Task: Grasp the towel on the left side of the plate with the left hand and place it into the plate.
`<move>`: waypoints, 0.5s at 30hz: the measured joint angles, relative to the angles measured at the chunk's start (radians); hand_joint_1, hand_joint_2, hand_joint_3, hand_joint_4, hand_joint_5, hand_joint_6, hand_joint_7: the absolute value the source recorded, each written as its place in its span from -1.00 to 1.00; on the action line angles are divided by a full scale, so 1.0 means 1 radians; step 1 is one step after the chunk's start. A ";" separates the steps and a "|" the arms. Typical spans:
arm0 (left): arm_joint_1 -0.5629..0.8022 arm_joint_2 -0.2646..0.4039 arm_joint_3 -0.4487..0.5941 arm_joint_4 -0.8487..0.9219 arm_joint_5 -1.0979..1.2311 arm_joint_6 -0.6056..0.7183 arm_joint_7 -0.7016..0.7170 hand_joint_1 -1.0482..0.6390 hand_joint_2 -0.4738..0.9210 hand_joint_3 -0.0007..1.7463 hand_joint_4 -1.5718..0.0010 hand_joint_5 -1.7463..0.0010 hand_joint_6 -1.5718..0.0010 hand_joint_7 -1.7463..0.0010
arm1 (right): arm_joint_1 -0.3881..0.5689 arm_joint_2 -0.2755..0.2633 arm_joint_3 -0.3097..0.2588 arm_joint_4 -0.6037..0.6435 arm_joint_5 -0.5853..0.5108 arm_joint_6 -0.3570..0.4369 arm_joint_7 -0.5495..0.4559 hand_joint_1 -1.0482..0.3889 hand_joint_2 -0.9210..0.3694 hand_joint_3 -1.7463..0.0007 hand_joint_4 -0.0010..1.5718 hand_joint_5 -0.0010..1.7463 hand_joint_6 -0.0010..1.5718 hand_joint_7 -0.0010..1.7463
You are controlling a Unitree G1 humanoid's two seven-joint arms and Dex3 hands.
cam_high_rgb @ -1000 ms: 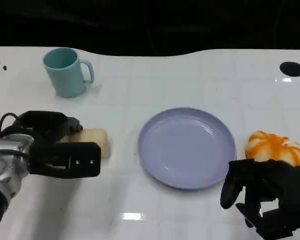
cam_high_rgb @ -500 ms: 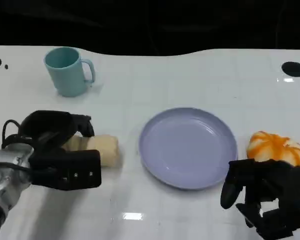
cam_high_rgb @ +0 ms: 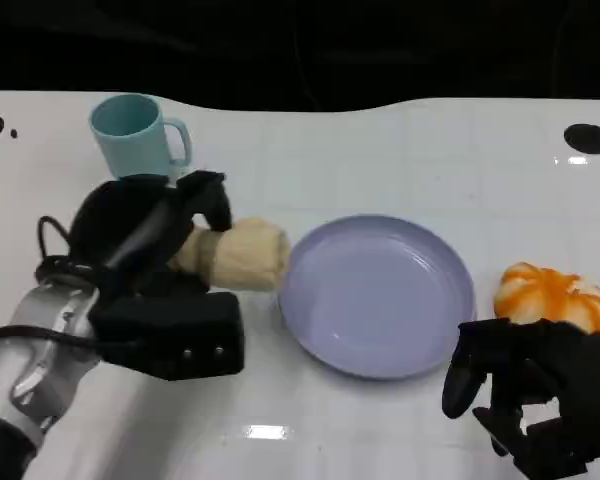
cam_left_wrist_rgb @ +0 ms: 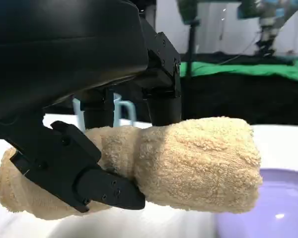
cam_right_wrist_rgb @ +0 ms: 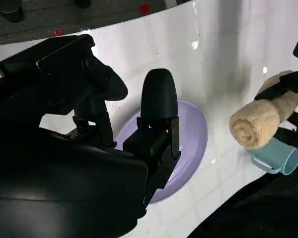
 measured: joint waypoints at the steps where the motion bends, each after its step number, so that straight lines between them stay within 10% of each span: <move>1: 0.000 -0.011 -0.003 -0.021 0.000 0.005 -0.013 -0.05 0.46 0.03 -0.14 -1.00 0.18 -0.82 | 0.000 0.000 0.000 0.000 0.000 0.000 0.000 0.48 -0.45 -0.24 -0.10 0.94 -0.11 0.63; 15: -0.061 -0.197 -0.092 -0.079 0.065 0.093 -0.130 -0.01 0.37 0.08 -0.16 -1.00 0.18 -1.00 | 0.002 0.000 0.001 0.000 0.000 0.000 0.001 0.49 -0.45 -0.24 -0.11 0.94 -0.13 0.64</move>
